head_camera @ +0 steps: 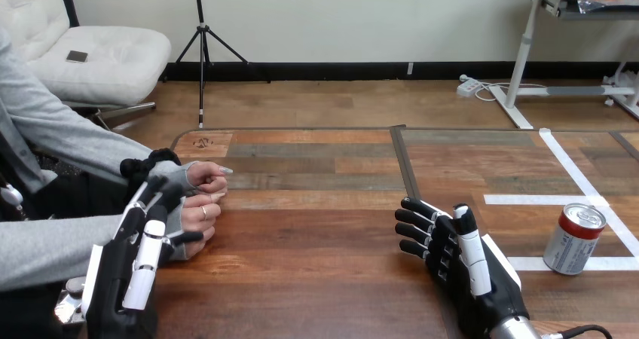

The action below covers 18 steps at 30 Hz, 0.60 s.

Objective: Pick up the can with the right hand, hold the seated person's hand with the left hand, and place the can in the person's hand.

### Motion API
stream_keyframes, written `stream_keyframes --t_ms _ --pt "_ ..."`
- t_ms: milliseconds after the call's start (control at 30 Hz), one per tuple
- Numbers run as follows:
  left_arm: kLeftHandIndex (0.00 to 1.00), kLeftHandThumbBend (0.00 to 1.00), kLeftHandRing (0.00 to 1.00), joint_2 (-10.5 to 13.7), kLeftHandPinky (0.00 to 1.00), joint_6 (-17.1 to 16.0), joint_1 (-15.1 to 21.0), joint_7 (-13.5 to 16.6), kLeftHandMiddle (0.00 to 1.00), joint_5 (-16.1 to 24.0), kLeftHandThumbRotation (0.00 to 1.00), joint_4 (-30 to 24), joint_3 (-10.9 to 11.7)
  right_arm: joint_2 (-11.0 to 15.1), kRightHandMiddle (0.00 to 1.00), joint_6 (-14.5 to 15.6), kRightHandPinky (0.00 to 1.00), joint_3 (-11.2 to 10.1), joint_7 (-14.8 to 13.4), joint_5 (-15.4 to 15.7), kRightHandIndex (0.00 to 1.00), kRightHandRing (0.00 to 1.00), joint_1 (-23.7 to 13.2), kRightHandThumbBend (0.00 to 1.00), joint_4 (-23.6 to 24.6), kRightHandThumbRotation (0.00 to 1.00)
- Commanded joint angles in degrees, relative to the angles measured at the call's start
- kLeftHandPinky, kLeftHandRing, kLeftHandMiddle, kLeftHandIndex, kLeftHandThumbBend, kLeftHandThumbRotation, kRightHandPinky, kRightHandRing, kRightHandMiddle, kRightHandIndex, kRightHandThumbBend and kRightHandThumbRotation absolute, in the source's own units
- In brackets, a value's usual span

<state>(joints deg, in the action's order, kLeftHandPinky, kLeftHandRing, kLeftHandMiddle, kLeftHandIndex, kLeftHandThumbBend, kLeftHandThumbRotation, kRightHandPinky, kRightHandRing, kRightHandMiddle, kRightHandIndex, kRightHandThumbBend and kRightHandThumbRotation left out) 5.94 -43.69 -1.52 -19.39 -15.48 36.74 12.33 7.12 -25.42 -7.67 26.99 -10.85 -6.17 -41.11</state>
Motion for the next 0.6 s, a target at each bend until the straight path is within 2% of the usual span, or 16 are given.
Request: stream_keyframes --t_ms 0,167,400,567 --pt "0.99 0.33 0.99 0.2 0.98 -1.9 4.8 -1.3 0.99 -1.4 0.78 0.6 0.7 0.7 0.85 -0.4 0.86 -0.1 0.1 -0.4 0.84 0.86 -3.9 0.92 2.4 1.0" --pt "1.0 0.32 1.0 0.1 1.0 -0.7 4.7 -2.2 1.0 -2.4 0.8 0.1 0.7 0.7 0.85 -0.4 0.86 -0.2 0.1 -0.5 0.84 0.86 -4.0 0.91 2.4 1.0" --pt "1.0 0.28 1.0 -0.1 1.0 0.2 4.2 -1.3 1.0 -2.3 0.84 -1.0 0.6 0.8 0.85 -0.7 0.85 -0.1 -0.1 -0.1 0.84 0.86 -4.3 0.92 2.0 1.0" --pt "1.0 0.29 1.0 -0.2 1.0 0.5 4.2 -1.0 1.0 -2.3 0.9 -1.2 0.6 0.8 0.85 -0.6 0.85 -0.1 -0.3 0.0 0.84 0.86 -4.4 0.91 2.1 1.0"
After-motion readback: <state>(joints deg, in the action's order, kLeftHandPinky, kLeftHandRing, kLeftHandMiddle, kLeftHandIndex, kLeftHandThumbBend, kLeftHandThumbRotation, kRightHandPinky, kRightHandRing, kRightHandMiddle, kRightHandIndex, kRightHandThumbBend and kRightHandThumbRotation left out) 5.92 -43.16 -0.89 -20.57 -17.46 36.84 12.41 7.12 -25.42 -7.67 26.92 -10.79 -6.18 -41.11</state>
